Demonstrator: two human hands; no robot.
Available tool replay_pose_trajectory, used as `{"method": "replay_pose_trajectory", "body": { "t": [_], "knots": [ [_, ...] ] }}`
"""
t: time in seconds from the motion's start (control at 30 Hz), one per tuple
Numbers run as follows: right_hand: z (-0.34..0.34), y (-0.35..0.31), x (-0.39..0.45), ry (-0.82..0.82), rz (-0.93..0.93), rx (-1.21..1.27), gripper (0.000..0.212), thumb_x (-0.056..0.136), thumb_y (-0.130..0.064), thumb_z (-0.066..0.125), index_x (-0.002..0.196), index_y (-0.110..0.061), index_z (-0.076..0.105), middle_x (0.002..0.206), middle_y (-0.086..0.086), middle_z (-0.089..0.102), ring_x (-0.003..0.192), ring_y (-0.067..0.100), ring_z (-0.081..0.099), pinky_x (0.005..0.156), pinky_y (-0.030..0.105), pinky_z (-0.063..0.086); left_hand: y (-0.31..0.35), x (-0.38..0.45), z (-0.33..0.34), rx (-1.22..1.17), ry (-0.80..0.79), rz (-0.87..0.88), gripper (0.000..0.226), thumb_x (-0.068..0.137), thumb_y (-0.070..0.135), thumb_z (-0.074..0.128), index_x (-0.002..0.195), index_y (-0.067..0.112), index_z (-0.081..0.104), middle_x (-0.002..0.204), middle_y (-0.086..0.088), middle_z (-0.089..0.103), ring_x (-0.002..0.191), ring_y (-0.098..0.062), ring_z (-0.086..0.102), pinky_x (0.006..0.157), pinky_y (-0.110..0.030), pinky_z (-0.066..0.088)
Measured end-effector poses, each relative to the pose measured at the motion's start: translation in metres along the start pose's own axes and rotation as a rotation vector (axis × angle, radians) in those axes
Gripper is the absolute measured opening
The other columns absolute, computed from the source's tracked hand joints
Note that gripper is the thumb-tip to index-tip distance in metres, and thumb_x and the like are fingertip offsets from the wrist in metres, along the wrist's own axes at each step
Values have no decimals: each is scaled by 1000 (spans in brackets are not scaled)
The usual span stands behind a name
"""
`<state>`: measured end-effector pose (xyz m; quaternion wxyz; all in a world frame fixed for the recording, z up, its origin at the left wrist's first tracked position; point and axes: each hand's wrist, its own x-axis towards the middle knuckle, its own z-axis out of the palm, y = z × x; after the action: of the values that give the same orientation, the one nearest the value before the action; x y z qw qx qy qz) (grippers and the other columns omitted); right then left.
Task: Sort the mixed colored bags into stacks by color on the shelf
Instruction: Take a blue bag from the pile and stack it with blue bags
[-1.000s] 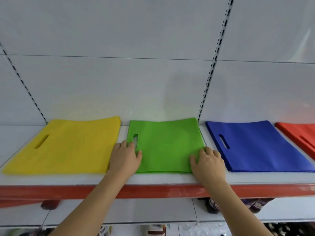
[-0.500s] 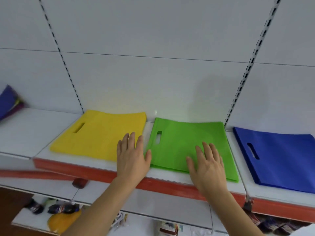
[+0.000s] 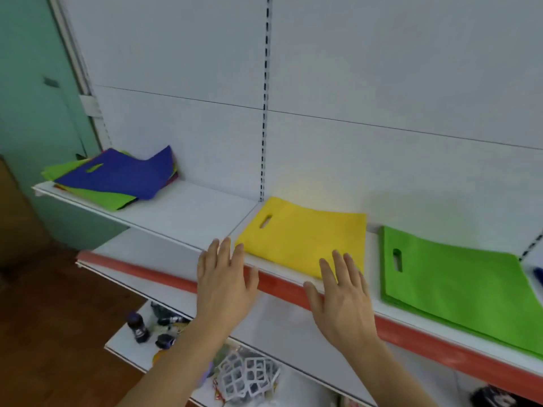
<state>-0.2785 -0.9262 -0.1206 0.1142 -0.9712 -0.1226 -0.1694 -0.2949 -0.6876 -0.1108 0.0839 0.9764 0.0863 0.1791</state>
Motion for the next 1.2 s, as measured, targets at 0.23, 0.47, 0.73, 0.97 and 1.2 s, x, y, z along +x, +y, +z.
{"method": "replay_pose_trajectory", "body": {
  "t": [0.23, 0.47, 0.73, 0.97, 1.2],
  "knots": [
    [42, -151, 20, -41, -158, 53, 67, 103, -55, 37, 148, -10, 59, 164, 20, 39, 156, 41, 29, 122, 60, 32, -151, -12, -33, 46, -17, -151, 64, 105, 53, 38, 160, 20, 38, 170, -10, 27, 159, -33, 15, 129, -52, 16],
    [86, -255, 79, -65, -265, 85, 77, 104, -62, 25, 154, -10, 52, 167, 19, 35, 159, 38, 24, 125, 56, 29, -255, 11, -41, 64, 7, -250, 65, 106, 56, 32, 160, 21, 37, 170, -9, 27, 159, -32, 15, 129, -51, 16],
    [139, -354, 177, -48, -268, 189, 76, 103, -60, 28, 153, -10, 53, 165, 19, 39, 157, 38, 27, 126, 55, 28, -359, 92, -46, 139, -21, -276, 65, 106, 57, 30, 162, 24, 32, 171, -7, 25, 160, -28, 12, 130, -48, 16],
    [173, -412, 255, -76, -268, 168, 77, 103, -61, 24, 153, -10, 53, 163, 18, 42, 155, 39, 30, 124, 53, 30, -423, 170, -44, 154, -33, -265, 64, 106, 57, 33, 159, 20, 37, 165, -4, 37, 156, -25, 24, 128, -44, 21],
    [203, -450, 304, -70, -213, 106, 82, 100, -64, 20, 151, -11, 56, 163, 17, 44, 156, 38, 30, 124, 54, 29, -473, 236, -24, 97, -39, -219, 68, 107, 58, 32, 159, 16, 39, 166, -6, 36, 158, -25, 21, 129, -45, 20]
  ]
}}
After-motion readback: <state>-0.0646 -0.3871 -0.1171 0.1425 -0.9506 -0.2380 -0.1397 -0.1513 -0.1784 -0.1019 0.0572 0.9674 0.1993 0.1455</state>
